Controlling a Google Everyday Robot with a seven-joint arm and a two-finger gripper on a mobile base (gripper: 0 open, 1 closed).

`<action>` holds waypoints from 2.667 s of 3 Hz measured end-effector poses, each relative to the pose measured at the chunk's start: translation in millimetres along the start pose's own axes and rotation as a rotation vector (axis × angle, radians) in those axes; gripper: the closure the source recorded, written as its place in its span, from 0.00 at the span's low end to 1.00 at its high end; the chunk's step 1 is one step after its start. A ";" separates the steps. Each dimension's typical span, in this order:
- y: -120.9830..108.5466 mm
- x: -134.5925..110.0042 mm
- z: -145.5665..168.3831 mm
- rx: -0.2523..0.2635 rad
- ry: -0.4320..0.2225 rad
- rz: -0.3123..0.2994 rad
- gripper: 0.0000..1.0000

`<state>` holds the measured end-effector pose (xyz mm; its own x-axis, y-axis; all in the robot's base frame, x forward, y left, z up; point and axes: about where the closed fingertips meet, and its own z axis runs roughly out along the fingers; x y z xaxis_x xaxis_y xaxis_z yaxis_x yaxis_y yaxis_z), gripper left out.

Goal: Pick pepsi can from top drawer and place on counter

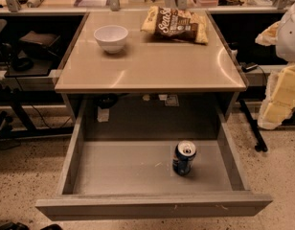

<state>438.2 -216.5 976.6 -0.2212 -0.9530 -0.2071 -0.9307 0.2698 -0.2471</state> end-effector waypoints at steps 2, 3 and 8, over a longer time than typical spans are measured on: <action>-1.6 -3.5 12.7 -0.017 -0.040 -0.004 0.00; -11.4 -18.7 68.5 -0.093 -0.130 0.003 0.00; 70.9 -64.2 207.7 -0.288 -0.276 0.019 0.00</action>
Offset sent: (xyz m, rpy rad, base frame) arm 0.0140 0.0094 -0.0308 0.0940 0.0337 0.0431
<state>446.9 -107.5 775.8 -0.1894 -0.8647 -0.4652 -0.9794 0.2003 0.0265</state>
